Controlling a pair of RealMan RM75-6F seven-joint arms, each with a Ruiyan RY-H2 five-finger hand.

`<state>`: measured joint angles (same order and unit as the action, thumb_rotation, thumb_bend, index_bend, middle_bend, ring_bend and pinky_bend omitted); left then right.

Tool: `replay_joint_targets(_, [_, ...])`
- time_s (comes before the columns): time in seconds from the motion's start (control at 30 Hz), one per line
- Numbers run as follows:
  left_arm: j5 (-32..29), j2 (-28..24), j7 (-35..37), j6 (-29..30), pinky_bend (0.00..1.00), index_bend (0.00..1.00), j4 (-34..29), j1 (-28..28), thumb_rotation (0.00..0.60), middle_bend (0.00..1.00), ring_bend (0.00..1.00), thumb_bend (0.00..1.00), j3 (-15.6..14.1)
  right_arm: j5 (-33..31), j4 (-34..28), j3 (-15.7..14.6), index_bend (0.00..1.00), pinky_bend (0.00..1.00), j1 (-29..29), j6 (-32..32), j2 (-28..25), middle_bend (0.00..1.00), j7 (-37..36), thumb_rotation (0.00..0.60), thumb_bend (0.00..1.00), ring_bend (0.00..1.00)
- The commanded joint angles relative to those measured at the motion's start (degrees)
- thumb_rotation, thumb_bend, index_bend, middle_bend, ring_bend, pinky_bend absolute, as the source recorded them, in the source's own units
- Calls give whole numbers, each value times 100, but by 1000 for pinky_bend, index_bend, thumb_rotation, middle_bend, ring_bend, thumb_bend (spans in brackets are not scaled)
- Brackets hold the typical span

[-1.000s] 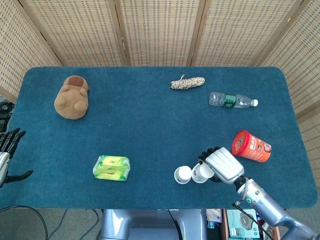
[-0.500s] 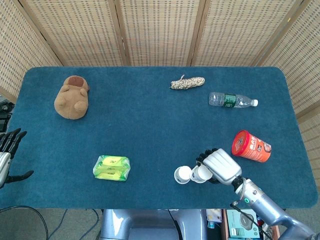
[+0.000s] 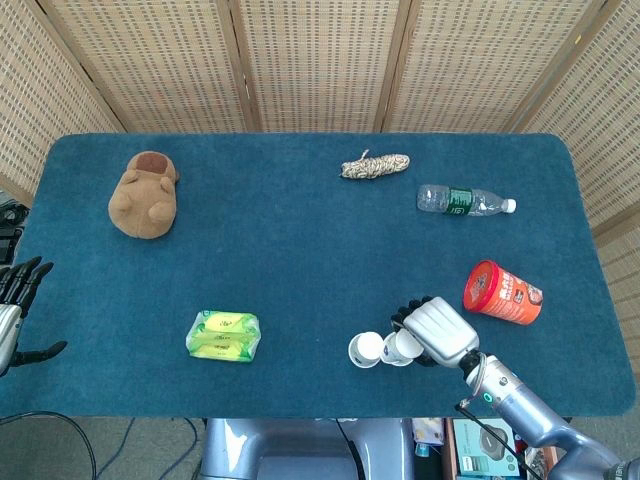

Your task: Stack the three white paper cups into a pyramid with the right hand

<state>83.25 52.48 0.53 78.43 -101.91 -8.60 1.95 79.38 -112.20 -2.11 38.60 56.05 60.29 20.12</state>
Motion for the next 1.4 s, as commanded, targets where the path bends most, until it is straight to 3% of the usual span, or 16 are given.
replay_joint_targets(0.03, [-2,3,-7,-7,0,0,1,-2,600,0,0,100,-2,25,4,25,497,515,-15,-13,9,523,-8,600,409,430])
replay_joint_targets(0.47, [8,-7,-11,5,0,0,-17,2,600,0,0,100,-6,63,10,126,495,515,-71,-78,79,507,60,600,409,430])
replay_joint_targets(0.57, [9,-7,2,4,0,0,-11,2,600,0,0,100,-6,82,14,125,392,515,-81,-107,81,371,58,600,387,405])
replay_joint_targets(0.63, [7,-8,9,3,0,0,-9,2,600,0,0,99,-5,109,11,125,280,506,-85,-120,78,226,27,600,318,344])
replay_joint_targets(0.7, [6,-9,13,1,0,0,-6,0,600,0,0,99,-3,156,10,130,221,488,-95,-122,69,170,-43,600,275,304])
replay_joint_targets(0.8, [5,-10,18,4,0,0,-4,1,600,0,0,99,-2,260,29,151,163,478,-118,-63,60,157,-101,600,251,295])
replay_joint_targets(1.0, [14,-16,31,5,0,0,-4,4,600,0,0,99,-8,413,-52,148,156,476,-190,19,-57,151,-135,600,250,295])
replay_joint_targets(1.2, [41,-24,62,40,0,0,0,23,600,0,0,99,-15,898,-354,108,156,410,-591,734,-590,138,-272,600,237,293])
replay_joint_targets(1.3, [88,-15,76,118,0,0,0,63,600,0,0,100,-28,1280,-256,45,156,318,-1059,1531,-890,126,-592,600,210,265])
replay_joint_targets(1.4, [137,10,67,177,0,0,-4,94,600,0,0,100,-45,1447,-24,37,136,170,-1324,1983,-899,67,-790,600,150,154])
